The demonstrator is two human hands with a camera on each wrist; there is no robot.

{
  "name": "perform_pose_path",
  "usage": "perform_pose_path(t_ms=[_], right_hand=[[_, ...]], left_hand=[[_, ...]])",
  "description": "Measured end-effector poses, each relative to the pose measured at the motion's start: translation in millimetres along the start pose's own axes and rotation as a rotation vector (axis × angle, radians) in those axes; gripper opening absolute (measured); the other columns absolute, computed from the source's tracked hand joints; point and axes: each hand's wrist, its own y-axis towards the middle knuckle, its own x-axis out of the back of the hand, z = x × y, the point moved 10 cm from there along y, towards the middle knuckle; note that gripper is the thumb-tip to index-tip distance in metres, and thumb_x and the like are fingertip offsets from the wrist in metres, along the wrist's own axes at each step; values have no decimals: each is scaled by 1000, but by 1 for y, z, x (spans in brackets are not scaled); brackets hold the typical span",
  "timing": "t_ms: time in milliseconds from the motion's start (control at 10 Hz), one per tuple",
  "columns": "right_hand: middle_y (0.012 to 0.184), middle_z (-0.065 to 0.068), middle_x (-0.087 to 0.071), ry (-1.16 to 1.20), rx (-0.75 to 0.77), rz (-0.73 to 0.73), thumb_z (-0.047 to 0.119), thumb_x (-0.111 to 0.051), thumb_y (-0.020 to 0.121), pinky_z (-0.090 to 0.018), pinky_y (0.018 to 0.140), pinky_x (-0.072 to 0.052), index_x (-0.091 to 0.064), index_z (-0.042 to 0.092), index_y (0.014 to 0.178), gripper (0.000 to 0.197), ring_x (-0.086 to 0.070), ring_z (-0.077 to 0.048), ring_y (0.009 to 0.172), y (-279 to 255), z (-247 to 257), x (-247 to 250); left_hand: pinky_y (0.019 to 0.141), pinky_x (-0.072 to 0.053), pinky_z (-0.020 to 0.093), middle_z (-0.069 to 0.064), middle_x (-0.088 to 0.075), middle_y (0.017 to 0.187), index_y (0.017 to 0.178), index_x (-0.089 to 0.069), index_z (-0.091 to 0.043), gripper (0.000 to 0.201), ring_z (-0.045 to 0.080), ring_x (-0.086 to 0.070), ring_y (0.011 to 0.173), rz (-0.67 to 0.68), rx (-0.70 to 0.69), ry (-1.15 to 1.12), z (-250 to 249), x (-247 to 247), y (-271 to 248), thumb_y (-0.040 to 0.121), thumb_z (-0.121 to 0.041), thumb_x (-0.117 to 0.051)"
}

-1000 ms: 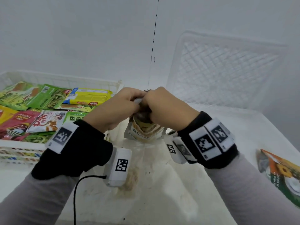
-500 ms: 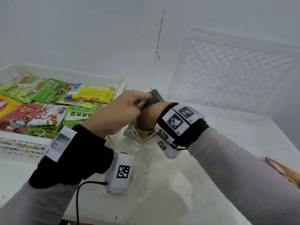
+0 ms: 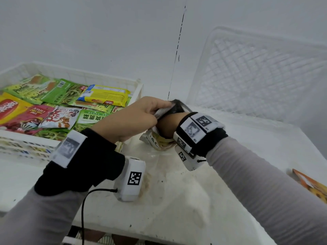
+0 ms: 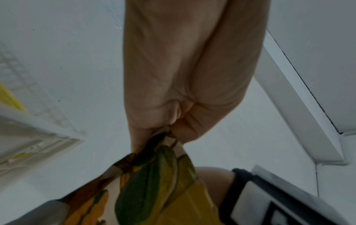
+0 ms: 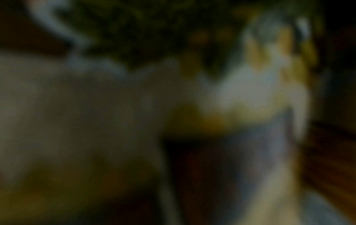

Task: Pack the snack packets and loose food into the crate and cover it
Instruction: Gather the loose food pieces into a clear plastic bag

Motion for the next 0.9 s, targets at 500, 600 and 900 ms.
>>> perform_pose_path(t_ms=[500,600,900], right_hand=[[96,6,-67,478,884,-580,15,-58,89,-24,80,-49,-68,19,103,18,-62,-11,91,-68,-27,43],[87,4,-69,713,997,-534,5,-66,83,-28,80,-53,-70,12,90,11,-64,-6,80,-79,-22,20],[139,1,-48,395,863,-241,18,-64,86,-23,108,-30,-50,19,134,50,-42,-14,128,-9,42,-91]], left_hand=[[95,-46,24,5,-67,115,121,-60,-9,68,8,-60,106,218,-57,160,-6,8,-17,69,26,-35],[100,-42,26,6,-60,126,127,-52,-16,69,9,-57,111,194,-20,163,1,15,-15,75,27,-37],[91,-46,17,-3,-60,119,126,-47,-22,69,2,-60,101,233,-17,129,8,10,-27,80,28,-37]])
